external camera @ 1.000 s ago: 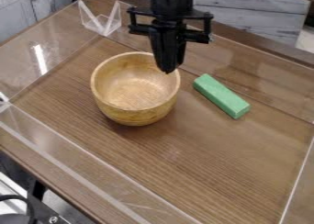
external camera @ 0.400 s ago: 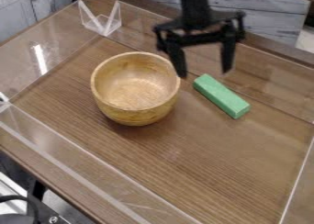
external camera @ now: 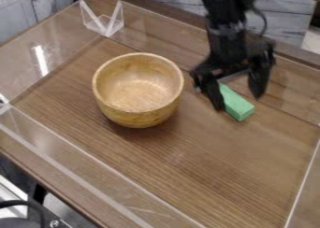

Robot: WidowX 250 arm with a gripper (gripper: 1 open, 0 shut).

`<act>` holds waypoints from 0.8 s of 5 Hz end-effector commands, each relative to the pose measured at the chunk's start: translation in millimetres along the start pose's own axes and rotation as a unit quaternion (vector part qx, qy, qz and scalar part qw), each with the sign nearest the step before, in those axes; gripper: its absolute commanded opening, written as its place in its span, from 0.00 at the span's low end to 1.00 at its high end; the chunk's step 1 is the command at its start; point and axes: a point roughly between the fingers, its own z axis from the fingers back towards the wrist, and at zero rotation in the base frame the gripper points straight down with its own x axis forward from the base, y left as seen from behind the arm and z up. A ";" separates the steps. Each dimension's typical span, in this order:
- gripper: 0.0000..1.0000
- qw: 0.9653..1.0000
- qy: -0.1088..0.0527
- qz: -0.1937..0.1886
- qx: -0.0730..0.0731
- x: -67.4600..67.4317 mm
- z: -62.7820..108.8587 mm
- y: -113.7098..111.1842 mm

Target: Put the green block in the brown bowl

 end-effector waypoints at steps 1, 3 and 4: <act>1.00 1.000 -0.014 0.000 -0.023 2.0 -6.6 -15.9; 1.00 1.000 -0.015 0.015 -0.019 15.2 -24.1 -18.0; 1.00 1.000 -0.014 0.023 -0.016 20.5 -28.0 -17.9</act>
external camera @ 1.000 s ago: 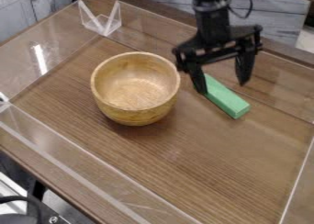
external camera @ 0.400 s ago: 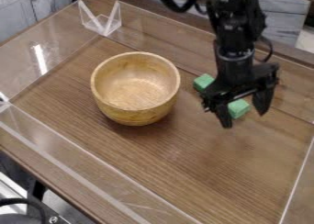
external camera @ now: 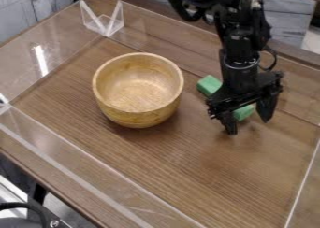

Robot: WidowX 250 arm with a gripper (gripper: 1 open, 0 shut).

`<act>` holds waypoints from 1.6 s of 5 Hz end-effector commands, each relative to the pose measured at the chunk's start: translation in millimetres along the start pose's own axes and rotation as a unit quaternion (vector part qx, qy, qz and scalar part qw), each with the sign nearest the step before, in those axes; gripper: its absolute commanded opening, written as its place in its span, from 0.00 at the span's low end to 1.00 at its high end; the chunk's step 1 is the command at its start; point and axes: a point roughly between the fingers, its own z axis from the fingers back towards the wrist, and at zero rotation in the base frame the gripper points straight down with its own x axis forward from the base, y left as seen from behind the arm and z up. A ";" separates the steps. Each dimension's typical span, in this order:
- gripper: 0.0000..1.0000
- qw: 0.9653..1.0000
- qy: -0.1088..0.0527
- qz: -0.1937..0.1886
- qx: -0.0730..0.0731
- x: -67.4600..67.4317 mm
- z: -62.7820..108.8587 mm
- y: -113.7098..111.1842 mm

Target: Put the green block in the brown bowl

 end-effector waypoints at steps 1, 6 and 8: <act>1.00 1.000 -0.016 0.003 -0.025 11.3 14.1 -13.1; 1.00 0.999 -0.006 0.031 0.004 25.6 2.7 -6.2; 1.00 0.999 -0.002 0.042 0.015 30.2 -2.8 -2.3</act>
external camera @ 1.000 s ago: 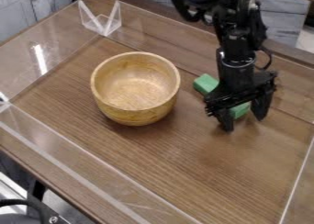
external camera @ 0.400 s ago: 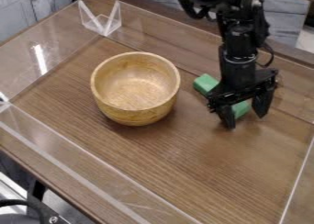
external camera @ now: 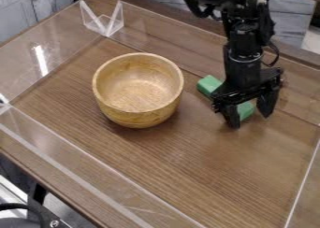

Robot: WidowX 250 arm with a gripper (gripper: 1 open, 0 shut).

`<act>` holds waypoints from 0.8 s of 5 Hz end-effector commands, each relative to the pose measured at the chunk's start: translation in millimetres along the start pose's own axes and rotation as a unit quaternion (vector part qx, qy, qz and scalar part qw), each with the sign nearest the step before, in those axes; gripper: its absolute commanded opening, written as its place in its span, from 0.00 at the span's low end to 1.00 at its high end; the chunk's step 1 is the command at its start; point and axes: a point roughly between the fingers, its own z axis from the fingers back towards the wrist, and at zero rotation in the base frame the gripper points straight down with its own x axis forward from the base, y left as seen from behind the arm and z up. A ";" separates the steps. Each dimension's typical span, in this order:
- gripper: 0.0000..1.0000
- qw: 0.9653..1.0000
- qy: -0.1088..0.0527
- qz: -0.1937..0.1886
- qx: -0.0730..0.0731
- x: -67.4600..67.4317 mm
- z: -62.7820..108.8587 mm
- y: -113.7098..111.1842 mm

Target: Put the green block in the brown bowl

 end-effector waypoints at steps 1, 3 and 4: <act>1.00 1.000 -0.004 0.010 0.003 8.3 1.3 2.7; 1.00 1.000 0.000 0.019 0.015 10.9 0.1 6.0; 0.00 1.000 0.003 0.017 0.018 10.0 0.5 6.6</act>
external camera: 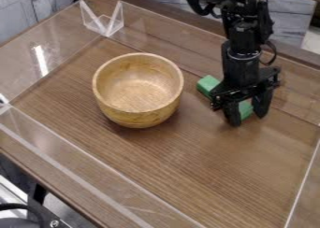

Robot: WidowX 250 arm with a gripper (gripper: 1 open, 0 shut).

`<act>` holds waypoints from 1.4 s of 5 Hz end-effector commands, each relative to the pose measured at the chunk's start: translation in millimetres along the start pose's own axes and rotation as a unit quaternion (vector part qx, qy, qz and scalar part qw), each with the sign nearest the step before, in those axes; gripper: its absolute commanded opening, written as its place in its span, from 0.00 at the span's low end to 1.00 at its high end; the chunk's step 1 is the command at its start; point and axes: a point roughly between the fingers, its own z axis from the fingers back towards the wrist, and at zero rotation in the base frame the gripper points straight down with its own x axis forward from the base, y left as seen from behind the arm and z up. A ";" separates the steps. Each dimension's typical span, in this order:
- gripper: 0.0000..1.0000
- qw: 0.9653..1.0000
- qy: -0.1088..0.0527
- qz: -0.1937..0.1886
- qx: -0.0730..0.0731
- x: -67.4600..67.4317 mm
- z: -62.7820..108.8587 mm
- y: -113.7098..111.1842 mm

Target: Put the green block in the brown bowl

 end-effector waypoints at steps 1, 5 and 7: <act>0.00 1.000 0.000 -0.007 0.010 4.4 5.9 5.2; 0.00 0.997 0.025 -0.042 0.054 -4.4 25.3 18.2; 0.00 0.994 0.038 -0.063 0.076 -9.3 37.1 24.5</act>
